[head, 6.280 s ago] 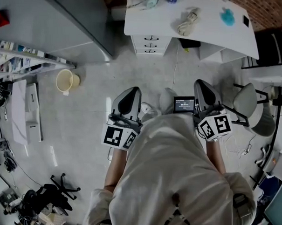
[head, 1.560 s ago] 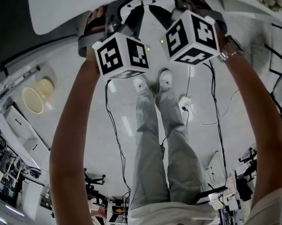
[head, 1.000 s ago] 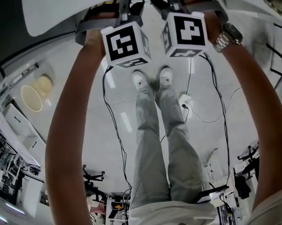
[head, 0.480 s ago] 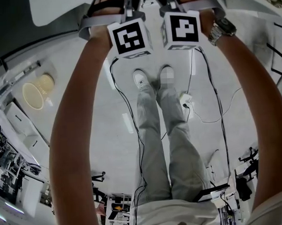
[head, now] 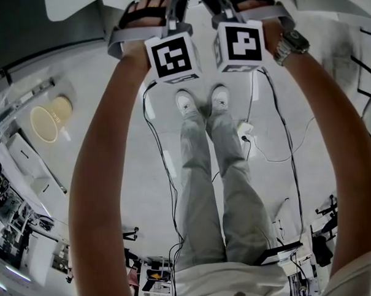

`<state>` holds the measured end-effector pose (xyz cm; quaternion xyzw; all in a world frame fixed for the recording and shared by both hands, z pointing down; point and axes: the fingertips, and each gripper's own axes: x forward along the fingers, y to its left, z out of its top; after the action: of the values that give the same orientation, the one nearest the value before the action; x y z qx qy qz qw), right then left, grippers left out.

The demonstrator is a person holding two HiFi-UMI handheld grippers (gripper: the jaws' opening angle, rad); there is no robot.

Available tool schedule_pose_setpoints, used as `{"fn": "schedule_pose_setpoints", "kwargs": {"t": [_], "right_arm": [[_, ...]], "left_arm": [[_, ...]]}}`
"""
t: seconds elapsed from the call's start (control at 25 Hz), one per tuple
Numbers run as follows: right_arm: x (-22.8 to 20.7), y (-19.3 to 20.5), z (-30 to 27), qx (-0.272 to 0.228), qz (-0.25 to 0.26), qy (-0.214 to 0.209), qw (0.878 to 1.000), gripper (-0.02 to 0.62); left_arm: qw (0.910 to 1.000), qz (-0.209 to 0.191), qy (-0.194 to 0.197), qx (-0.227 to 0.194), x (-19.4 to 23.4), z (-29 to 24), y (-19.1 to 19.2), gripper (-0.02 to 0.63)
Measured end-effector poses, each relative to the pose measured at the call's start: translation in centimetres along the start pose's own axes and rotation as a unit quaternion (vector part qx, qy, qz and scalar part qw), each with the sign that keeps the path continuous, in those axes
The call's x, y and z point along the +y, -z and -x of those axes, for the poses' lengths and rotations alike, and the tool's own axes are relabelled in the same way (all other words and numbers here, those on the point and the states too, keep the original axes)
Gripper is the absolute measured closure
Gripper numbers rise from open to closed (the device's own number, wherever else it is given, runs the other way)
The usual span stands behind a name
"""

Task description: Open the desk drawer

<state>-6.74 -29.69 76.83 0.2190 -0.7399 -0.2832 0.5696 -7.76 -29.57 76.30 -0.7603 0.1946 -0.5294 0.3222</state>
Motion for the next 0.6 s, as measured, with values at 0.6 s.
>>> {"fn": "schedule_pose_setpoints", "kwargs": {"t": [0.6], "right_arm": [[4.1, -0.8, 3.6, -0.001, -0.009, -0.012, 1.000, 0.560]], "left_arm": [[0.9994, 0.015, 0.030, -0.005, -4.2, 3.5, -1.8, 0.581]]}}
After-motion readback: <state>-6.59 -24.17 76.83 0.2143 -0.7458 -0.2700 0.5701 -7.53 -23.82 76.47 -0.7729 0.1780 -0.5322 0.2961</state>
